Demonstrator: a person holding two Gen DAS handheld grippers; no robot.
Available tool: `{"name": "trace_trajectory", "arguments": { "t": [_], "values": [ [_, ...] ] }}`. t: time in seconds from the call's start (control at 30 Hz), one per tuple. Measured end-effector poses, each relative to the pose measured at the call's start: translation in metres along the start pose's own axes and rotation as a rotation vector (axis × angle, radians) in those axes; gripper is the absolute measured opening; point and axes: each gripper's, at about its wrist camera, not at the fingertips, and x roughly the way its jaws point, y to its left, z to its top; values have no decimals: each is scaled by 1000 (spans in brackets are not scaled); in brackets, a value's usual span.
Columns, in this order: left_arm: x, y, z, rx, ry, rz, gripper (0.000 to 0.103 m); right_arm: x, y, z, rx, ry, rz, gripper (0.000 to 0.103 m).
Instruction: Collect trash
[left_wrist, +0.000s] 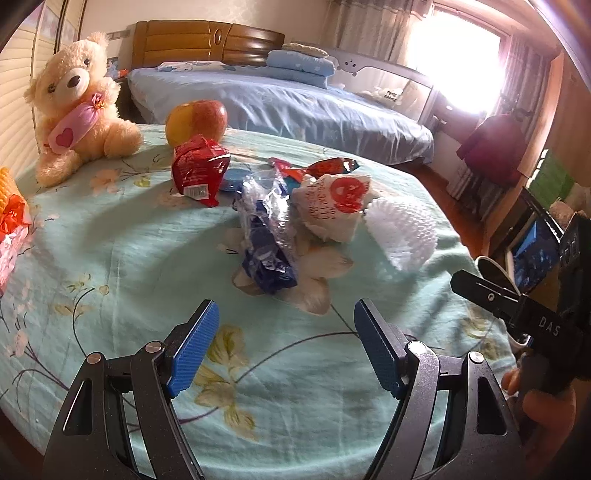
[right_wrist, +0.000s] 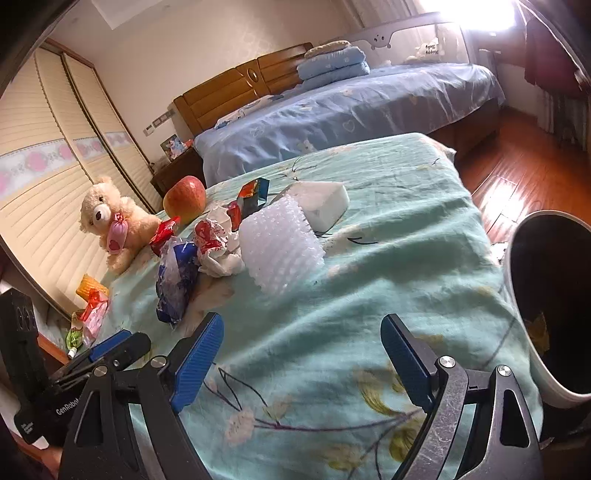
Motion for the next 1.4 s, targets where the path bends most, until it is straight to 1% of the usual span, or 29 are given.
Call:
{"name": "trace_trajectory", "arguments": {
  "t": [0.13, 0.4, 0.53, 0.67, 0.7, 0.73, 0.77, 0.8, 0.83, 0.87, 0.93, 1.03, 1.13, 1.23, 1.4],
  "values": [
    [8, 4, 3, -2, 15, 14, 77, 9, 4, 4, -6, 14, 4, 88],
    [20, 8, 16, -3, 18, 25, 77, 29, 11, 14, -12, 29, 19, 88],
    [31, 10, 24, 7, 14, 49, 77, 38, 10, 19, -5, 33, 15, 88],
    [46, 13, 32, -5, 52, 41, 77, 47, 7, 23, 10, 36, 6, 88],
    [48, 13, 34, -4, 53, 41, 76, 50, 6, 24, 15, 36, 6, 88],
    [50, 13, 35, 0, 56, 38, 70, 51, 6, 25, 14, 35, 5, 87],
    [53, 12, 35, 6, 65, 36, 57, 52, 6, 26, 11, 33, 1, 82],
    [57, 11, 35, 8, 85, 32, 49, 53, 7, 26, 6, 32, -6, 79],
    [59, 11, 34, 7, 100, 27, 38, 54, 7, 26, 3, 36, -12, 71],
    [58, 11, 33, 8, 96, 24, 37, 55, 7, 26, 2, 37, -12, 62],
    [51, 11, 32, 9, 72, 17, 34, 55, 6, 25, 3, 36, -13, 53],
    [44, 11, 26, 4, 59, 15, 32, 52, 6, 23, 4, 34, -4, 43],
    [36, 11, 20, 1, 53, 4, 32, 45, 7, 18, 1, 33, 3, 40],
    [29, 7, 13, 4, 57, -13, 32, 36, 5, 14, 2, 25, 9, 39],
    [15, -11, 7, 39, 45, -52, 32, 20, 1, 7, 13, 7, 9, 39]
  ]
}}
